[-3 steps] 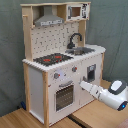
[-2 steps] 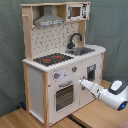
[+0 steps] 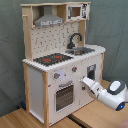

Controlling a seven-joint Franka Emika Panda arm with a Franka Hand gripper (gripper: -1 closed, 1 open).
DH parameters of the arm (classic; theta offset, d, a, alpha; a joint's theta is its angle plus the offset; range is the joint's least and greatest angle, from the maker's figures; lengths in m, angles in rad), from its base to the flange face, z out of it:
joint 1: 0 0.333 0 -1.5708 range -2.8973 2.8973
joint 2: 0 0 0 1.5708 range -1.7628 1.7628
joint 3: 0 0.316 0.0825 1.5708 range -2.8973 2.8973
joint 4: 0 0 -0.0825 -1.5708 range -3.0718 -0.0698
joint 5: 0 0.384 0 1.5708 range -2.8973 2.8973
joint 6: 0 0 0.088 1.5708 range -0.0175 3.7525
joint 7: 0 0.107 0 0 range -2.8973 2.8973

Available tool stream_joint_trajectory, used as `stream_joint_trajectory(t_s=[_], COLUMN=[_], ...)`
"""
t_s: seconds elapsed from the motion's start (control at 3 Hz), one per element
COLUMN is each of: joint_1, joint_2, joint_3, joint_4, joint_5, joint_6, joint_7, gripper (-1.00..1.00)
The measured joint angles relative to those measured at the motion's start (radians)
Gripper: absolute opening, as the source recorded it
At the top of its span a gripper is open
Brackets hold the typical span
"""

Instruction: Play with the kitchen

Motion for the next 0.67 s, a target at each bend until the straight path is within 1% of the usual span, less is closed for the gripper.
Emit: stream_joint_trajectory(t_s=[0.67], joint_1=[-0.047], joint_2=[-0.001], joint_3=[0.041], joint_4=[0.008], joint_5=[0.0], joint_6=[-0.003], joint_7=[0.24], gripper=[1.0])
